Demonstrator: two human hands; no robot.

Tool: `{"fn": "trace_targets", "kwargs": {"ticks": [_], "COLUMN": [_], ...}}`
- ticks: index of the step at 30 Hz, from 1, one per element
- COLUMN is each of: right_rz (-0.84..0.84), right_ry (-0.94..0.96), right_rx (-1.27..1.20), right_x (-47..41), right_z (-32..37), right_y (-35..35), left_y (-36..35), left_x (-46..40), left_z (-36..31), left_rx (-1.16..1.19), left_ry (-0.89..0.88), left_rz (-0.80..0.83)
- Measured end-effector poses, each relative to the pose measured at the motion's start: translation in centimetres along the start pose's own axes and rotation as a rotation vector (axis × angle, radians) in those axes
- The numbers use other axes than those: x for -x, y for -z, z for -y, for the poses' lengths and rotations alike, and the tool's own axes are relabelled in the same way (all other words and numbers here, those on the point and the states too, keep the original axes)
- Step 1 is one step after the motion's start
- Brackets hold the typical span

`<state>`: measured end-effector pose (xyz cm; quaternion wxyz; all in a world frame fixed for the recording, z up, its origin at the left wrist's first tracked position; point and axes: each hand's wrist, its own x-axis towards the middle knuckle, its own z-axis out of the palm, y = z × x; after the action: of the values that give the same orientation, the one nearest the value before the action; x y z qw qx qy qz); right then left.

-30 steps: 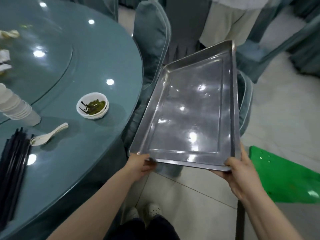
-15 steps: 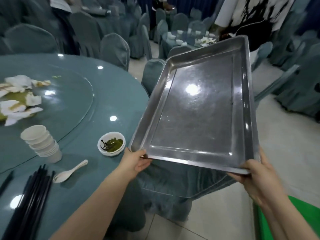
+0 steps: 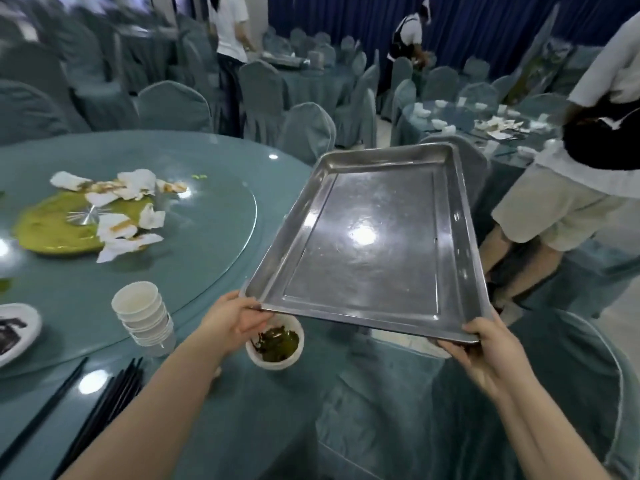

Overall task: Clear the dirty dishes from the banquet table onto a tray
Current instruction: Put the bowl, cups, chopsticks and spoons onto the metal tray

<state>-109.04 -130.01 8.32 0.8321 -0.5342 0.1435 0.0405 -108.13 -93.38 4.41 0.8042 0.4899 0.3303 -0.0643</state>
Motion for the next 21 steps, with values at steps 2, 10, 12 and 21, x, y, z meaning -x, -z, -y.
{"fn": "trace_targets", "kwargs": {"ticks": [2, 10, 12, 21], "right_rz": [0.011, 0.062, 0.076, 0.080], "right_ry": [-0.056, -0.243, -0.282, -0.375], "right_rx": [-0.020, 0.043, 0.070, 0.129], "right_x": [-3.7, -18.0, -20.8, -28.8], "right_z": [-0.6, -1.6, -1.6, -3.9], "right_y": [-0.5, -3.4, -4.1, -4.1], "left_y": [0.4, -0.6, -1.2, -2.7], "left_x": [-2.0, -9.4, -10.8, -14.3], "left_z": [-1.4, -4.0, -4.2, -4.1], "left_rx": [-0.016, -0.050, -0.035, -0.017], "left_ry": [-0.008, 0.086, 0.115, 0.146], "left_rz": [-0.044, -0.245, -0.273, -0.325]}}
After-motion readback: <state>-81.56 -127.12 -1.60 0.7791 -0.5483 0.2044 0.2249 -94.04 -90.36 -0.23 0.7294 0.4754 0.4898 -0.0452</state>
